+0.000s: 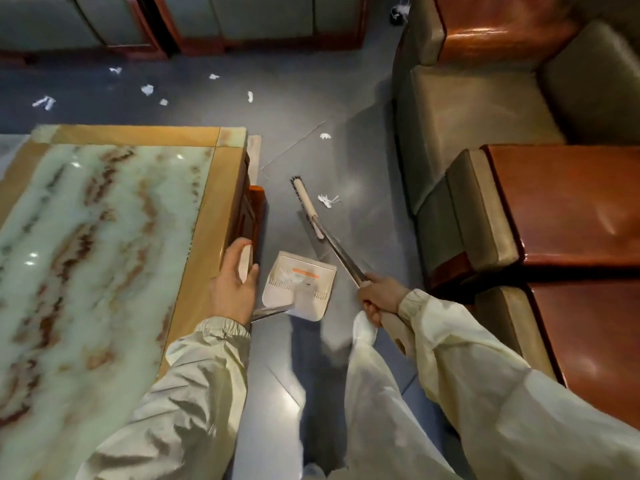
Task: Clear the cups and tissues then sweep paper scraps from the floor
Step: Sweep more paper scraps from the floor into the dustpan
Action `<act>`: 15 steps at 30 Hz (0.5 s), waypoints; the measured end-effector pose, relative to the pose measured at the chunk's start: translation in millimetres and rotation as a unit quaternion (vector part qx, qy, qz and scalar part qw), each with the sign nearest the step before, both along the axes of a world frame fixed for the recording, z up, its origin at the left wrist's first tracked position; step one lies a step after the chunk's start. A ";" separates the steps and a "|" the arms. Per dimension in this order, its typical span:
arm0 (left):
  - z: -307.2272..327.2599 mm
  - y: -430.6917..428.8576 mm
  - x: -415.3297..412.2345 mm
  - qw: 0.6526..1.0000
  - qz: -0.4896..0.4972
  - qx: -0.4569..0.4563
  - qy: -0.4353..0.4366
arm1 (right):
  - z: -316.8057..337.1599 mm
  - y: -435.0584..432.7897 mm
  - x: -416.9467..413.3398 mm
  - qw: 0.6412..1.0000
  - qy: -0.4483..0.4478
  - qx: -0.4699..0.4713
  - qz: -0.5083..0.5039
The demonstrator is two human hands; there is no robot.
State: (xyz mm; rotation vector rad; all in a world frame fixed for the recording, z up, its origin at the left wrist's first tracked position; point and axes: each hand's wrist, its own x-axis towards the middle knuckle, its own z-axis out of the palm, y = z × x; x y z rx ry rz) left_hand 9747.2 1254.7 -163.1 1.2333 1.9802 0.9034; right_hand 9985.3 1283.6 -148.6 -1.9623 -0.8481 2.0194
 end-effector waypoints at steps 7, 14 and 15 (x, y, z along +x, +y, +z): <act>4.0 149.2 30.1 0.999 0.034 -0.022 0.032 | -15.8 156.0 55.3 0.996 -0.070 0.038 0.042; 2.6 265.9 41.8 0.998 0.046 -0.029 0.027 | -17.2 282.8 86.4 0.998 -0.056 -0.017 0.016; 0.5 280.1 41.6 0.998 0.040 -0.033 0.032 | -19.9 297.9 87.1 0.998 -0.055 -0.027 0.014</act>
